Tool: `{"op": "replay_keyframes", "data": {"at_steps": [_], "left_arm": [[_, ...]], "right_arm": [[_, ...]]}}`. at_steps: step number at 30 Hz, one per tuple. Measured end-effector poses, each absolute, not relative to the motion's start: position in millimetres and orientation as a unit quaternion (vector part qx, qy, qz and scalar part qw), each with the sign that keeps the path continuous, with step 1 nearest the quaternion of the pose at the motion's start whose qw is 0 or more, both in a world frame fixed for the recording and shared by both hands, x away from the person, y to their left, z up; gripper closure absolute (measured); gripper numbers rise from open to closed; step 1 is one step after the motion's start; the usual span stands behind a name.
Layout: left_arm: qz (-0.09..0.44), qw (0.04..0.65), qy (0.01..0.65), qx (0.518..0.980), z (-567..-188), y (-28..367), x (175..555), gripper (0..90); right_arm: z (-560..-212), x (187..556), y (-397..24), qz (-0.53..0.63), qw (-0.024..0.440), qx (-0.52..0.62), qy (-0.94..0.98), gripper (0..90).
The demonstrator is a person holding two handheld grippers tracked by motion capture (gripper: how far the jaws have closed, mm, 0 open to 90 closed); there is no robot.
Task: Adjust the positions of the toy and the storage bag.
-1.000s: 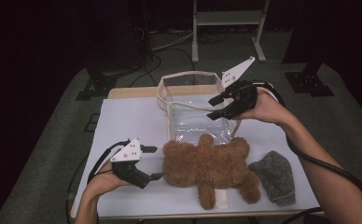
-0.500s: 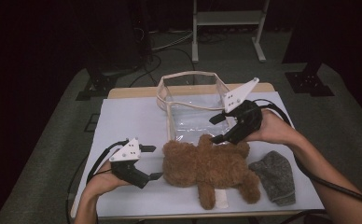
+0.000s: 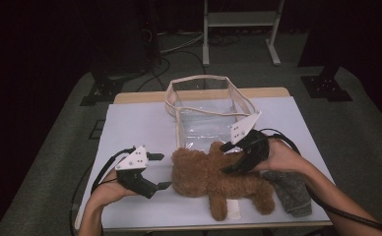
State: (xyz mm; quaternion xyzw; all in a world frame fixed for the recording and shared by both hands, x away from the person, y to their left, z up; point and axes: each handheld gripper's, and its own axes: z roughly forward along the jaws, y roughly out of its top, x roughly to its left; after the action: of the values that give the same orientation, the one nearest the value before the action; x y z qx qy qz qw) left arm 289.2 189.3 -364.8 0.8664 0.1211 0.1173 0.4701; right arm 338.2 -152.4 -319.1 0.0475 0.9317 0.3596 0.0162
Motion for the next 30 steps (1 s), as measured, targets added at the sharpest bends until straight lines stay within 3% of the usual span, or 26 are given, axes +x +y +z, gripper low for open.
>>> {"op": "replay_keyframes", "data": {"at_steps": [30], "left_arm": [[0.115, 0.471, 0.125, 0.866, -366, 193, 290, 12.1]], "right_arm": [[-366, 335, -129, 0.314, 0.033, 0.056, 0.947, 21.0]]}}
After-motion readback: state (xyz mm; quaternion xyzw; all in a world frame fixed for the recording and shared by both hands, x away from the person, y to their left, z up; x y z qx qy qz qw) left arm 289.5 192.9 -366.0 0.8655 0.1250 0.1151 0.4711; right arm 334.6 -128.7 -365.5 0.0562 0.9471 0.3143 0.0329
